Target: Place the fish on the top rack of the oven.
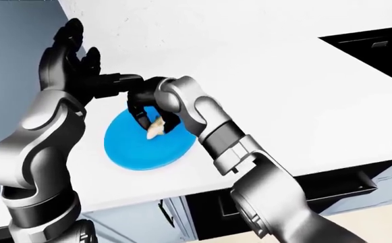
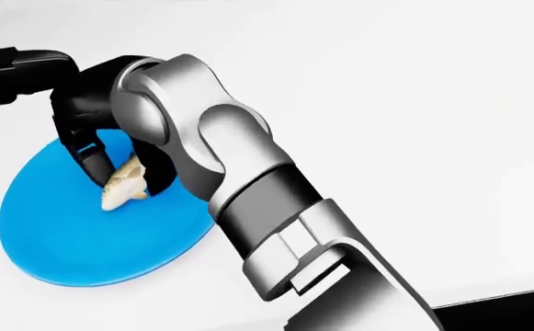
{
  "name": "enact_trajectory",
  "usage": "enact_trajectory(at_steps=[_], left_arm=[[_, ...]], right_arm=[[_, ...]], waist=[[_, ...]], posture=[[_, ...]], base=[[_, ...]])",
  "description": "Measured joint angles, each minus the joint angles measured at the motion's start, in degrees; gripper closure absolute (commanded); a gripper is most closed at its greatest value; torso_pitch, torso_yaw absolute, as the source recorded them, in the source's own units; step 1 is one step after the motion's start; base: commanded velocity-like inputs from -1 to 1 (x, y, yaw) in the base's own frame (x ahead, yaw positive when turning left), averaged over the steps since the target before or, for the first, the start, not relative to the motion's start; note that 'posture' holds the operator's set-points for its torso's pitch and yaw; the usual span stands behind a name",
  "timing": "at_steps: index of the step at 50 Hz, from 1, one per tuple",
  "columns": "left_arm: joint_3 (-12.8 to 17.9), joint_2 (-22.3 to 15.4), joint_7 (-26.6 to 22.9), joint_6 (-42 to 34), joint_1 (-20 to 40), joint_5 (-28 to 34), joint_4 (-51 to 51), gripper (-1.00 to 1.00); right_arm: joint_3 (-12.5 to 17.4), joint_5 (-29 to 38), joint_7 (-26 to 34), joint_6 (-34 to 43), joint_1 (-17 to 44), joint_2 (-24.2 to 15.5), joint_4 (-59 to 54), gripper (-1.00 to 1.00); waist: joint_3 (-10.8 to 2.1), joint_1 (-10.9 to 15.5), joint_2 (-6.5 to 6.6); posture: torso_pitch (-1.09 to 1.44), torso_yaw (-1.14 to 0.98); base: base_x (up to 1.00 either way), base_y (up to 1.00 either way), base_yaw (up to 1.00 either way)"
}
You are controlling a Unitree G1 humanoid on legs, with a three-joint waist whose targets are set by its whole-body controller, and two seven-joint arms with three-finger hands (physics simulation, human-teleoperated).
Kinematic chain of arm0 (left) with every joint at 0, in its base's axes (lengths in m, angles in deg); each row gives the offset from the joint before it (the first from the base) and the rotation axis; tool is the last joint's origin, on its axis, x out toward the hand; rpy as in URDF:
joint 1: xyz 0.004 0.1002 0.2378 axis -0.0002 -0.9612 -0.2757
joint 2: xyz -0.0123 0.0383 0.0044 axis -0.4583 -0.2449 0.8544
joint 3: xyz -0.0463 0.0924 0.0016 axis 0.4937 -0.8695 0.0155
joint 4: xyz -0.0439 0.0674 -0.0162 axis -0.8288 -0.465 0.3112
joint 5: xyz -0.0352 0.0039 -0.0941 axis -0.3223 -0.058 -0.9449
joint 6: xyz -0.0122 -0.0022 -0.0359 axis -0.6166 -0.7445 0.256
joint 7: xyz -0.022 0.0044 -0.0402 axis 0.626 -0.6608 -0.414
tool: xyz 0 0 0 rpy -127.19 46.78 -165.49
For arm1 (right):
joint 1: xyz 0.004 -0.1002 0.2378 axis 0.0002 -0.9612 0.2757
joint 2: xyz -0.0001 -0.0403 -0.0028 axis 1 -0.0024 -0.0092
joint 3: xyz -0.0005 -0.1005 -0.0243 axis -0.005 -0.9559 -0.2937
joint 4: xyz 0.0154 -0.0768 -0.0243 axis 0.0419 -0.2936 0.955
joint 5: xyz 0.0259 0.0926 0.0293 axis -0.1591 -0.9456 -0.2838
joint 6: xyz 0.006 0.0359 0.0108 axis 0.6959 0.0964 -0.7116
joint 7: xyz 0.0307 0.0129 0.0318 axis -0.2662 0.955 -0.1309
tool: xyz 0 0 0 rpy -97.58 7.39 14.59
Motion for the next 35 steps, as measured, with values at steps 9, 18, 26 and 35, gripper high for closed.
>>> enact_trajectory(at_steps=[9,18,26,35], left_arm=[[0.12,-0.01,0.10,-0.04,0.12,0.04,0.24,-1.00],[0.19,0.00,0.11,-0.29,0.00,-0.26,0.51,-1.00],[0.18,-0.12,0.22,-0.11,0.09,-0.24,0.18,-1.00],[0.38,-0.33,0.38,0.04,0.21,-0.54,0.30,-1.00]], right_arm=[[0.13,-1.15,0.64,-0.36,0.43,0.23,-1.69,1.00],[0.13,-2.39,0.42,-0.11,1.67,0.14,-3.00,1.00],[0.53,-3.73,0.11,-0.28,4.02,-0.30,-4.13,1.00],[1.11,-4.63,-0.89,0.68,6.90,-1.54,-5.90,0.92]], waist=[[0.12,-0.06,0.00],[1.05,0.05,-0.15],[1.37,0.31,-0.34],[1.29,0.53,-0.31]], posture=[[0.00,0.00],[0.00,0.00],[0.00,0.00],[0.00,0.00]], base=[[0.00,0.00,0.00],[0.00,0.00,0.00],[0.00,0.00,0.00],[0.00,0.00,0.00]])
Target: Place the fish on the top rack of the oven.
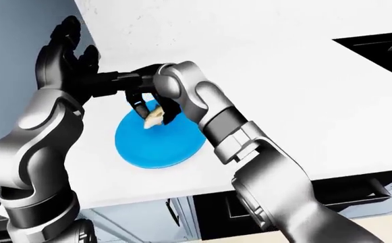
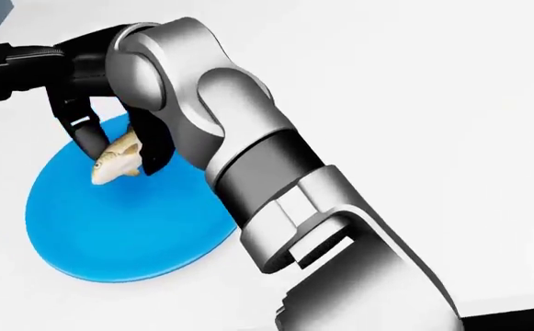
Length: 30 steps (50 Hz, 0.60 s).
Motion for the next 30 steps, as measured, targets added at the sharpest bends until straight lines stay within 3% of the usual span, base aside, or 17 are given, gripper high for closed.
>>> enact_trajectory(at_steps=[5,30], left_arm=[[0.22,-0.15,0.10,-0.05,-0.08,-0.18,-0.13,-1.00],[-0.08,-0.20,-0.03,-0.29,-0.18,-0.50,0.46,-1.00]], right_arm=[[0.58,-0.74,-0.75,1.34,1.38,-1.25,-0.98,1.00],[2.53,-2.72,0.78,5.60,5.85,-10.45,0.07,1.00]], waist=[[0.04,0.09,0.02],[0.33,0.33,-0.09]], posture=[[0.00,0.00],[0.00,0.00]], base=[[0.00,0.00,0.00],[0.00,0.00,0.00]])
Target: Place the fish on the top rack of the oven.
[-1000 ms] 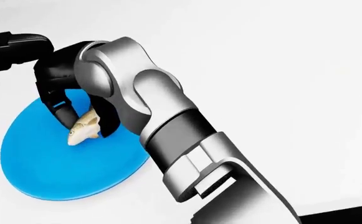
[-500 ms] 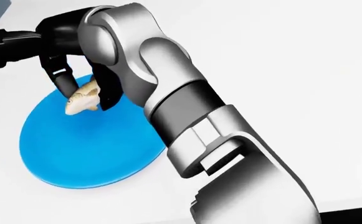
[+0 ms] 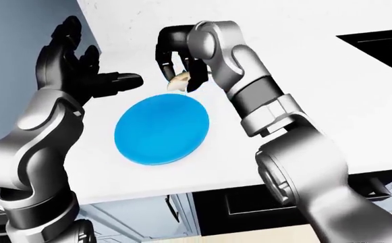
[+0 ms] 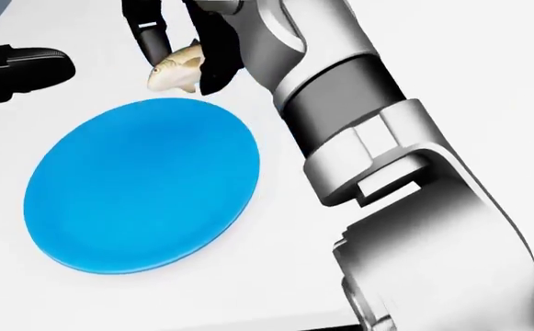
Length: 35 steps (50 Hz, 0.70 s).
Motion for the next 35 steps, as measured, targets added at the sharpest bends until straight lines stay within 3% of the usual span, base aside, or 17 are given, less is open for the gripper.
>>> enact_trajectory(at_steps=[21,32,35], left_arm=[[0.05,0.18,0.27,-0.65,-0.02,0.02,0.97,-1.00],[-0.06,0.25,0.12,-0.70,-0.02,0.26,0.68,-1.00],[-0.28,0.34,0.18,-1.20,-0.08,0.05,0.72,-1.00]], right_arm=[[1.91,1.14,3.34,-0.23,3.85,-10.28,-0.15,1.00],[2.75,2.29,4.69,0.27,3.15,-13.00,1.55,1.00],[2.72,2.51,5.16,0.65,2.27,-13.11,2.09,1.00]], waist=[[0.23,0.02,-0.55],[0.44,-0.01,-0.69],[-1.11,0.66,-0.97]], posture=[[0.00,0.00],[0.00,0.00],[0.00,0.00]], base=[[0.00,0.00,0.00],[-0.01,0.00,0.00],[-0.12,0.00,0.00]])
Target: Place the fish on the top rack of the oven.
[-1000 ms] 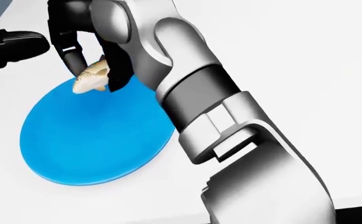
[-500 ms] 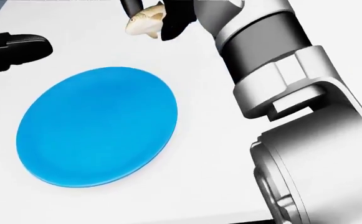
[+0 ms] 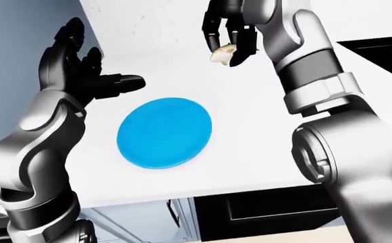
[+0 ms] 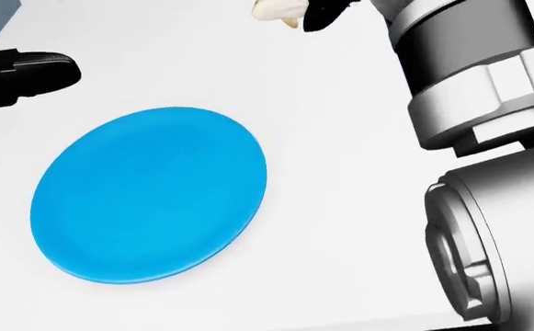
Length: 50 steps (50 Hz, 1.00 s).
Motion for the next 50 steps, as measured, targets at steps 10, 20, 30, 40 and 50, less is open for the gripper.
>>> enact_trajectory(at_steps=[10,20,30,40,50], left_arm=[[-0.04,0.04,-0.17,0.45,0.41,0.09,0.34,-1.00],[0.73,-0.15,0.28,0.12,-0.09,0.64,-0.10,-1.00],[-0.94,0.53,-0.65,0.27,-0.27,-0.21,0.29,-1.00],[0.06,0.22,-0.32,0.24,0.29,-0.05,0.86,-1.00],[0.38,-0.04,-0.02,0.71,0.16,0.57,0.15,-1.00]], right_arm=[[0.32,0.23,0.05,0.25,0.02,-0.39,1.04,1.00],[-0.21,-0.01,0.31,-0.46,-0.50,0.60,1.42,1.00],[0.41,1.39,0.47,0.38,-1.36,-1.12,0.75,1.00],[0.21,1.24,0.50,-0.31,-0.87,-0.38,1.46,1.00],[-0.05,0.89,0.72,-0.80,-1.86,0.38,2.20,1.00]], waist=[[-0.39,0.13,0.34],[-0.85,0.55,-0.32],[-0.99,0.06,-2.62],[0.19,1.46,1.92],[-1.06,1.27,0.59]], posture=[[0.00,0.00],[0.00,0.00],[0.00,0.00],[0.00,0.00],[0.00,0.00]], base=[[-0.14,0.00,0.00],[-0.20,-0.16,0.00],[-0.22,-0.19,0.00],[-0.22,-0.19,0.00],[-0.22,-0.20,0.00]])
